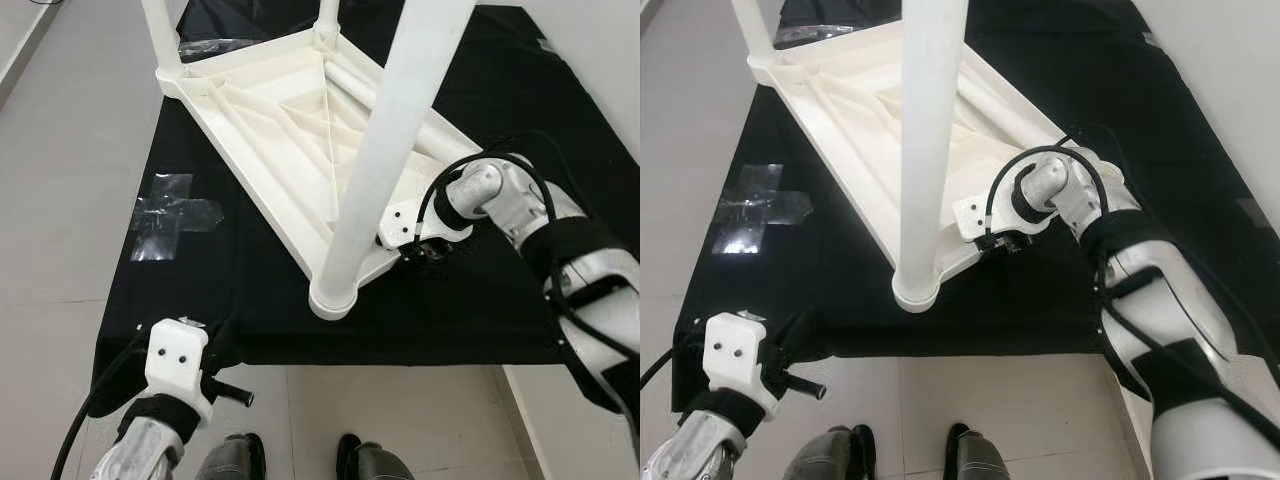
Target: Building children table
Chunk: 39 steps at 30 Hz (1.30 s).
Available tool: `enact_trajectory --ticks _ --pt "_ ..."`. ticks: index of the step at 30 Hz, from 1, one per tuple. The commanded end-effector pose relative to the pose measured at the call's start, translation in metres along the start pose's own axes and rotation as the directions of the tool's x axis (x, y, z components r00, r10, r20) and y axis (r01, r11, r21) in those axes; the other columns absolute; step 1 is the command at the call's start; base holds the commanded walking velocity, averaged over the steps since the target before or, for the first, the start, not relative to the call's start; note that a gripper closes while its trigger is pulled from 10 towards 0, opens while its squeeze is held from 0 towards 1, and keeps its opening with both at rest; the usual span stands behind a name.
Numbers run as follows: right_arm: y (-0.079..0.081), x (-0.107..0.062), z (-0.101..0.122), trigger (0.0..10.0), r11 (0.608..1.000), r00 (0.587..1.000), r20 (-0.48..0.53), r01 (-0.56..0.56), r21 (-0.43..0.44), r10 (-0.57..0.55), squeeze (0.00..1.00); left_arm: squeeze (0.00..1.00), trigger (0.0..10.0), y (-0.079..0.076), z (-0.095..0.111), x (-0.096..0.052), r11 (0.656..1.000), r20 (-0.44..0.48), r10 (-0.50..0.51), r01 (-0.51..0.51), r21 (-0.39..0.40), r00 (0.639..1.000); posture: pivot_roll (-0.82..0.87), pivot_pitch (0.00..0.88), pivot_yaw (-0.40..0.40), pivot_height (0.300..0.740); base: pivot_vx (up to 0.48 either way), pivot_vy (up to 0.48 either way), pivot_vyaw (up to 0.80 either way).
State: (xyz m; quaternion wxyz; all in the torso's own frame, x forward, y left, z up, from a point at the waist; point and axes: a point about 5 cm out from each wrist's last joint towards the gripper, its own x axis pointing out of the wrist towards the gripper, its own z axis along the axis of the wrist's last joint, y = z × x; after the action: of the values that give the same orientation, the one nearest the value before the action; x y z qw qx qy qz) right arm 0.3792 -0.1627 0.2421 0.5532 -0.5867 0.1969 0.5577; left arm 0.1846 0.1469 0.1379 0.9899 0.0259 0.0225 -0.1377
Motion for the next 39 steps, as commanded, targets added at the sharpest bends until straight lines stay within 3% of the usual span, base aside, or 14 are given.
enact_trajectory --ticks 1,8,10,13,16,23,29,30,33,34,35,36,39 --pt "0.004 0.004 -0.004 0.0 0.999 1.000 0.009 -0.020 0.038 0.019 0.00 0.00 10.0 -0.002 -0.002 -0.003 1.000 -0.019 -0.017 0.017 0.007 1.000 0.10 0.282 -0.086 0.740 0.000 0.000 0.00" --pt "-0.001 0.007 0.003 0.0 0.992 0.990 0.131 0.039 0.119 -0.055 0.00 0.00 10.0 -0.002 -0.001 0.000 0.999 -0.017 -0.036 0.037 0.034 0.999 0.11 0.263 -0.077 0.740 0.000 0.000 0.00" --pt "-0.007 0.008 0.012 0.0 0.967 0.946 0.290 0.074 0.243 -0.145 0.00 0.00 10.0 -0.003 0.000 0.003 0.996 -0.013 -0.057 0.058 0.066 0.998 0.11 0.238 -0.077 0.740 0.000 0.000 0.00" --pt "-0.010 0.010 0.016 0.0 0.947 0.916 0.352 0.079 0.312 -0.193 0.00 0.00 10.0 -0.002 0.000 0.005 0.995 -0.010 -0.064 0.065 0.081 0.998 0.11 0.229 -0.073 0.740 0.000 0.000 0.00" --pt "-0.014 0.016 0.029 0.0 0.910 0.840 0.466 0.076 0.407 -0.278 0.00 0.00 10.0 -0.001 0.000 0.011 0.990 -0.004 -0.076 0.076 0.115 0.997 0.10 0.203 -0.056 0.740 0.000 0.000 0.00" --pt "-0.020 0.018 0.045 0.0 0.887 0.785 0.521 0.077 0.456 -0.336 0.00 0.00 10.0 0.002 0.000 0.017 0.986 -0.002 -0.085 0.084 0.142 0.996 0.10 0.187 -0.044 0.740 0.000 0.000 0.00" --pt "-0.025 0.030 0.070 0.0 0.869 0.719 0.552 0.149 0.471 -0.423 0.00 0.00 10.0 0.006 0.000 0.023 0.984 0.001 -0.089 0.088 0.156 0.996 0.10 0.172 -0.026 0.740 0.000 0.000 0.00" --pt "-0.027 0.040 0.088 10.0 0.858 0.684 0.576 0.147 0.493 -0.448 0.00 0.00 10.0 0.007 0.000 0.024 0.983 0.002 -0.087 0.086 0.161 0.996 0.10 0.174 -0.026 0.740 0.000 0.000 0.00" --pt "-0.027 0.040 0.088 10.0 0.858 0.684 0.576 0.147 0.493 -0.448 0.00 0.00 10.0 0.007 0.000 0.024 0.983 0.002 -0.087 0.086 0.161 0.996 0.10 0.174 -0.026 0.740 0.000 0.000 0.00" --pt "-0.028 0.048 0.107 10.0 0.855 0.655 0.607 0.120 0.504 -0.450 0.00 0.00 10.0 0.008 0.000 0.025 0.983 0.003 -0.085 0.083 0.165 0.996 0.11 0.174 -0.026 0.740 0.000 0.000 0.00" --pt "-0.028 0.048 0.107 10.0 0.855 0.655 0.607 0.120 0.504 -0.450 0.00 0.00 10.0 0.008 0.000 0.025 0.983 0.003 -0.085 0.083 0.165 0.996 0.11 0.174 -0.026 0.740 0.000 0.000 0.00" --pt "-0.026 0.057 0.124 10.0 0.852 0.633 0.629 0.095 0.515 -0.451 0.00 0.00 10.0 0.009 0.000 0.025 0.983 0.004 -0.079 0.077 0.168 0.997 0.11 0.174 -0.029 0.740 0.000 0.000 0.00" --pt "-0.024 0.064 0.134 10.0 0.845 0.623 0.635 0.078 0.530 -0.456 0.00 0.00 10.0 0.009 0.000 0.025 0.983 0.005 -0.075 0.073 0.171 0.997 0.11 0.174 -0.031 0.740 0.000 0.000 0.00"
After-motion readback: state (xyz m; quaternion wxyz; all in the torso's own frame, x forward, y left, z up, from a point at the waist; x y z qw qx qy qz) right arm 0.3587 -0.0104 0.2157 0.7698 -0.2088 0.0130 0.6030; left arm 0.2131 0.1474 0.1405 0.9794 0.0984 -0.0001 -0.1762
